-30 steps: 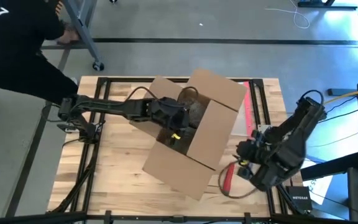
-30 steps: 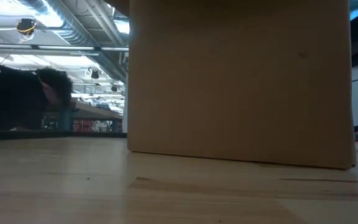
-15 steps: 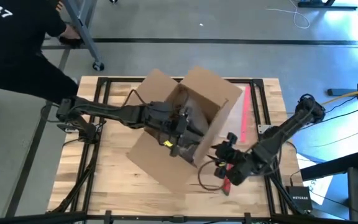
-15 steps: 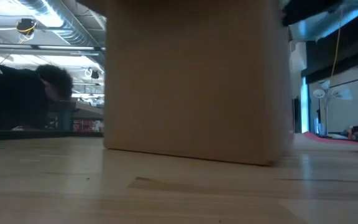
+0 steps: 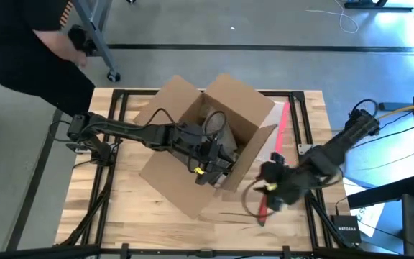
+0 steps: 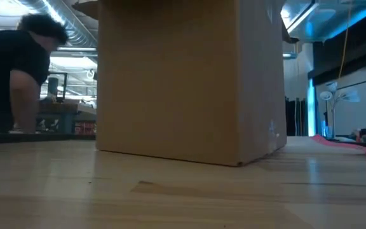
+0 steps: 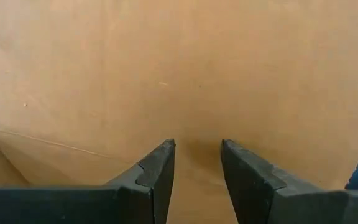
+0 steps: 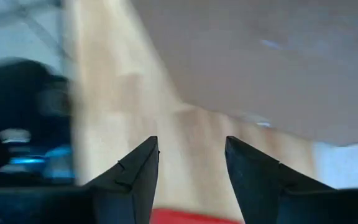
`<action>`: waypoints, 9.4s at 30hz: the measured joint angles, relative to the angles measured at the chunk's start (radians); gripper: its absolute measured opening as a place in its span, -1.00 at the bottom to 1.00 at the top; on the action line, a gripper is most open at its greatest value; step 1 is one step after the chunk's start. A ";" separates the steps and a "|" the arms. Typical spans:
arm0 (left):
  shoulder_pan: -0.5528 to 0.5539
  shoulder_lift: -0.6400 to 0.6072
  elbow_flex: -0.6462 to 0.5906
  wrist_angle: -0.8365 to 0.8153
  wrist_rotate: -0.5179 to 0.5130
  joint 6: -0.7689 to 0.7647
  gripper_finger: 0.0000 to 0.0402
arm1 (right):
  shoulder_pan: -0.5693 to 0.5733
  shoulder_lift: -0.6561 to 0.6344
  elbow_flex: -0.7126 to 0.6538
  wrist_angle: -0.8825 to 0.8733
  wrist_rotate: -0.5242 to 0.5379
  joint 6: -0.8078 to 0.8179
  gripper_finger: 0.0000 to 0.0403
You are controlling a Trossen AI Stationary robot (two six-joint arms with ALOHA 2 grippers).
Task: Unpack boxes
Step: Open the cardboard box using the utility knife, then remove the bubble wrap from the cardboard box
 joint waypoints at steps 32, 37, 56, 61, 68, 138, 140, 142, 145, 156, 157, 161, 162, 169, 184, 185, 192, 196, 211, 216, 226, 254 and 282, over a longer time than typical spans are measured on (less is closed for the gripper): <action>0.003 -0.022 -0.002 -0.077 -0.066 -0.025 -0.37 | 0.010 0.087 0.247 -0.340 0.213 -0.011 -0.11; 0.007 -0.108 0.000 -0.173 -0.131 -0.043 -0.37 | 0.010 0.092 0.113 -0.322 0.272 0.017 -0.11; -0.003 -0.211 -0.014 -0.684 -0.146 -0.210 -0.37 | -0.080 0.094 -0.296 0.057 0.616 -0.119 -0.11; -0.005 -0.212 -0.014 -0.701 -0.143 -0.137 -0.37 | -0.080 0.093 -0.296 0.058 0.610 -0.200 -0.11; -0.002 -0.213 -0.014 -0.723 -0.139 -0.084 -0.37 | -0.080 0.093 -0.296 0.080 0.564 -0.200 -0.11; -0.076 -0.300 -0.070 -0.951 -0.034 -0.222 -0.07 | -0.080 0.076 -0.286 0.198 0.234 -0.227 0.43; -0.090 -0.300 -0.104 -0.917 -0.037 -0.250 -0.08 | -0.078 0.076 -0.245 0.152 0.193 -0.211 0.43; -0.107 -0.301 -0.131 -0.891 -0.063 -0.260 -0.15 | -0.070 0.076 -0.175 0.094 0.155 -0.187 0.43; -0.132 -0.301 -0.159 -0.863 -0.140 -0.257 -0.35 | -0.051 0.076 -0.054 0.043 0.150 -0.174 0.43; -0.249 -0.273 -0.170 -0.779 -0.518 -0.220 -0.90 | -0.111 0.166 0.249 0.258 0.328 -0.525 0.43; -0.256 -0.265 -0.169 -0.768 -0.540 -0.220 -0.90 | -0.130 0.185 0.268 0.270 0.342 -0.566 0.43; -0.279 -0.220 -0.164 -0.725 -0.600 -0.227 -0.91 | -0.222 0.264 0.344 0.282 0.376 -0.698 0.42; -0.288 -0.209 -0.164 -0.718 -0.607 -0.227 -0.91 | -0.245 0.281 0.358 0.282 0.376 -0.720 0.42; -0.364 -0.178 -0.167 -0.674 -0.681 -0.245 -0.89 | -0.399 0.355 0.393 0.298 0.315 -0.808 0.42; -0.385 -0.175 -0.171 -0.607 -0.706 -0.202 -0.87 | -0.572 0.511 0.393 0.376 0.200 -0.987 0.42; -0.385 -0.175 -0.171 -0.604 -0.703 -0.196 -0.87 | -0.586 0.518 0.393 0.375 0.203 -0.987 0.42; -0.384 -0.175 -0.170 -0.592 -0.707 -0.181 -0.87 | -0.657 0.590 0.394 0.362 0.209 -0.986 0.42; -0.383 -0.175 -0.170 -0.588 -0.706 -0.169 -0.87 | -0.683 0.633 0.394 0.368 0.245 -0.983 0.40; -0.366 -0.177 -0.169 -0.586 -0.695 -0.170 -0.87 | -0.713 0.719 0.393 0.369 0.353 -1.017 -0.93; -0.348 -0.177 -0.168 -0.586 -0.680 -0.185 -0.87 | -0.648 0.616 0.392 0.366 0.348 -1.062 -0.99; -0.316 -0.179 -0.166 -0.588 -0.706 -0.245 -0.87 | -0.536 0.407 0.394 0.370 0.280 -1.062 -1.00; -0.316 -0.178 -0.170 -0.546 -0.641 -0.133 -0.87 | -0.701 0.706 0.392 0.298 0.342 -1.249 0.65; -0.304 -0.179 -0.167 -0.555 -0.640 -0.232 -0.87 | -0.602 0.513 0.393 0.353 0.297 -1.243 -0.99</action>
